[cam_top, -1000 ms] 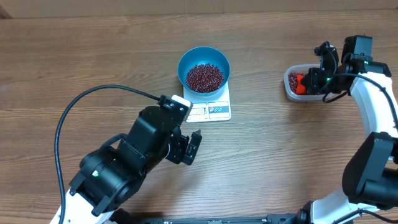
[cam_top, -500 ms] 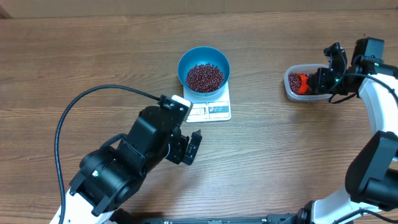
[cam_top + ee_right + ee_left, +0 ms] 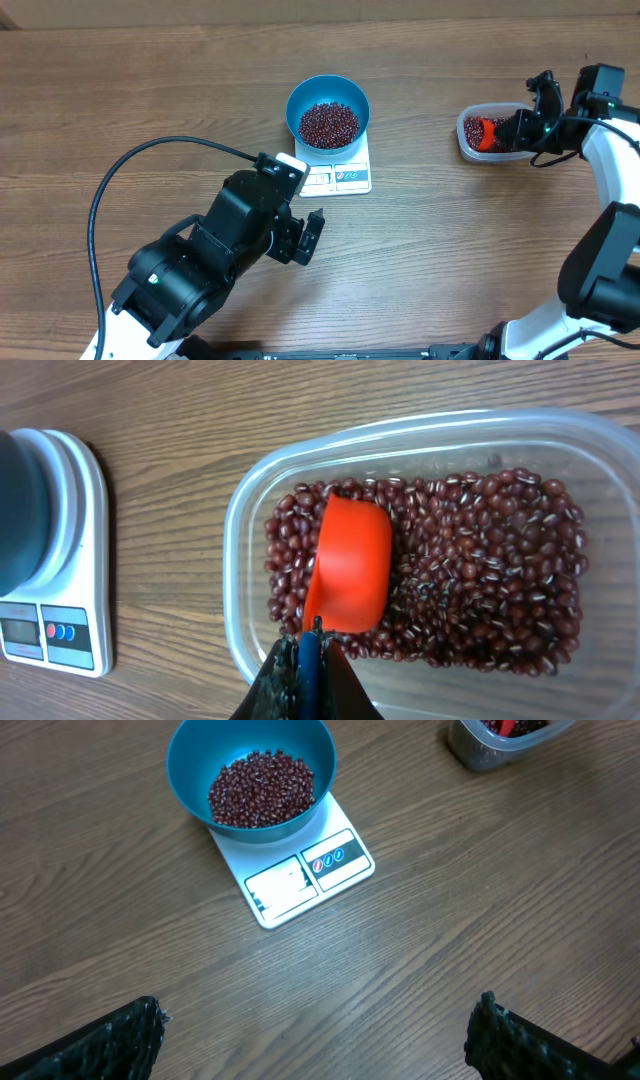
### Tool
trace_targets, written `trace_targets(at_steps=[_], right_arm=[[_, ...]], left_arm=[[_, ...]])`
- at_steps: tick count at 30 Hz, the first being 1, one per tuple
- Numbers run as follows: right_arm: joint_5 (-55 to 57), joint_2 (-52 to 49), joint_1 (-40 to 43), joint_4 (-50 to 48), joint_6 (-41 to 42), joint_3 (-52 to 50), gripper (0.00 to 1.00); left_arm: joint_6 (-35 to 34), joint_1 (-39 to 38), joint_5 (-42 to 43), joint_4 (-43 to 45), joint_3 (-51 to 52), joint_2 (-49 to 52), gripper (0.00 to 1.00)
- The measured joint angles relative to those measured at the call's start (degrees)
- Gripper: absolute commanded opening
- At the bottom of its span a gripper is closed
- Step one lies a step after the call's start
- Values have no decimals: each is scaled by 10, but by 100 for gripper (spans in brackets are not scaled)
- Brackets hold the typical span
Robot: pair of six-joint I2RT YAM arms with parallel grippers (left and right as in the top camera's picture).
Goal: Scoop item into bowl and weigh 150g on scale
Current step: 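Drag the scoop through the beans to fill it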
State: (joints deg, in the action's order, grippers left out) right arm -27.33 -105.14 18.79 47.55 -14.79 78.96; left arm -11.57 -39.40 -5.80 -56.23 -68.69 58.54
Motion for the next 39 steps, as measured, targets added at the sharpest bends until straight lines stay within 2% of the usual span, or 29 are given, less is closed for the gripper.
trace_targets(at_steps=[13,30,39], right_arm=[[-26,-31,36,-5,8,7,4],[-29,-34,38,-6,13,8,4],[-99,-54,73,-4,10,7,4]], left_arm=[[0,0,0,0,0,0,99],[0,0,0,0,0,0,99],[0,0,0,0,0,0,99]])
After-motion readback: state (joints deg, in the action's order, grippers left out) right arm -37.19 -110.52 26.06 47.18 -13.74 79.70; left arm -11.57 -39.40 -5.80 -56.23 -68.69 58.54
